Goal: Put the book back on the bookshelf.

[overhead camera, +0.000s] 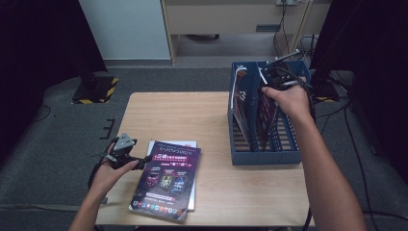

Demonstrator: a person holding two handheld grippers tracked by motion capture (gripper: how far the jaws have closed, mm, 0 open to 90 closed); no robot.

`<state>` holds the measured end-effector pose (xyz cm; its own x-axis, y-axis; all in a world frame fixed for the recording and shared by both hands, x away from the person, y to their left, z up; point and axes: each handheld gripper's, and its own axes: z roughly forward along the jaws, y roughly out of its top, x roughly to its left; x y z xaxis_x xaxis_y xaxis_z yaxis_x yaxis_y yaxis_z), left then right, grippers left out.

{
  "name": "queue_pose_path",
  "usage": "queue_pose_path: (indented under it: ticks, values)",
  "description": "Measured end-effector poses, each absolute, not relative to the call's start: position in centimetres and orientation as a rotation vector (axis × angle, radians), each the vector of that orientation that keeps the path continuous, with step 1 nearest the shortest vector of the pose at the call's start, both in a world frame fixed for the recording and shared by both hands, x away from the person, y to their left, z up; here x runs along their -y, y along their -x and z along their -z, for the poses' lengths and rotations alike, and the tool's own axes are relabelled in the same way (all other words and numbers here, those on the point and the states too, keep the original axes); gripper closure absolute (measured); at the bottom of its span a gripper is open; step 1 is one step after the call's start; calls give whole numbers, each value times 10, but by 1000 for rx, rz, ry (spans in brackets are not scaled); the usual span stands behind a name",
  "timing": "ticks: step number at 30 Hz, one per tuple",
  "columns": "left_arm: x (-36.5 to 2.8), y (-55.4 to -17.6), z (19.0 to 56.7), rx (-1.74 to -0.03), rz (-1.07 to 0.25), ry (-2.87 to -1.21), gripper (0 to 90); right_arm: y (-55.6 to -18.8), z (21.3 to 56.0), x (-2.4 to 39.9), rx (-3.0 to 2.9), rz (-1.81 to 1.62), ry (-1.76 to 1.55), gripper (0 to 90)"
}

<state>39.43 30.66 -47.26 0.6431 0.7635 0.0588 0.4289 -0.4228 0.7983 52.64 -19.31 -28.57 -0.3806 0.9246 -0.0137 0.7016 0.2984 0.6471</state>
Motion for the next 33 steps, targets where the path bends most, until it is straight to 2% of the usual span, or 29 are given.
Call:
queue_pose_path:
  ticks: [9, 17, 18, 19, 33]
  values:
    - [-307, -394, 473, -926, -538, -2073, 62, -526, 285, 196, -2185, -800, -1462, 437]
    - [-306, -394, 473, -926, -540, -2074, 62, -523, 281, 198, -2157, -836, -1442, 333]
    - [-307, -394, 474, -928, -540, -2075, 62, -521, 279, 198, -2156, -862, -1421, 279]
    - [-307, -394, 474, -929, -540, -2075, 62, -520, 279, 198, -2151, -866, -1409, 265]
    - [-304, -392, 475, -925, -544, -2085, 60, -498, 282, 208, -2076, -989, -1387, 157]
